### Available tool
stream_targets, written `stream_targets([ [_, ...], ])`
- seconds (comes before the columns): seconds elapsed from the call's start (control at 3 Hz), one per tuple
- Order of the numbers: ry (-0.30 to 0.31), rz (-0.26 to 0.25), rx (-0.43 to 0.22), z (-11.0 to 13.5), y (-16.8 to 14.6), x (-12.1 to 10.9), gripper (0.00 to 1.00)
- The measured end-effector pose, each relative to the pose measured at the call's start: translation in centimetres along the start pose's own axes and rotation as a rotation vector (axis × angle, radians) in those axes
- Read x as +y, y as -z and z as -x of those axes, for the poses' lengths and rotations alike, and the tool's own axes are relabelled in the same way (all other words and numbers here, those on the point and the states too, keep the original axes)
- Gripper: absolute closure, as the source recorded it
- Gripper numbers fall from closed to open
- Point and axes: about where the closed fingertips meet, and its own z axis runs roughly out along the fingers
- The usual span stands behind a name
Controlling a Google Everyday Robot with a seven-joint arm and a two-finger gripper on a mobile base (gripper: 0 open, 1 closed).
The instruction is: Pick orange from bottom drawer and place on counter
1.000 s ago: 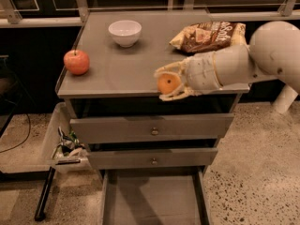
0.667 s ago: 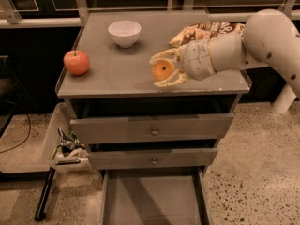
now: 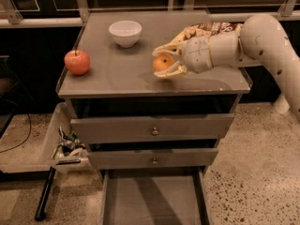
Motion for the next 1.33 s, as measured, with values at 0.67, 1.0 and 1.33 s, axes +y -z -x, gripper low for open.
stream_targets([
  [0.67, -0.136, -0.049, -0.014, -2.5, -1.2, -0.5, 1.0],
  [1.0, -0.192, -0.063, -0.002, -3.4, -1.7, -0.4, 1.0],
  [1.33, -0.198, -0.065, -0.002, -3.5, -1.8, -0.4, 0.84],
])
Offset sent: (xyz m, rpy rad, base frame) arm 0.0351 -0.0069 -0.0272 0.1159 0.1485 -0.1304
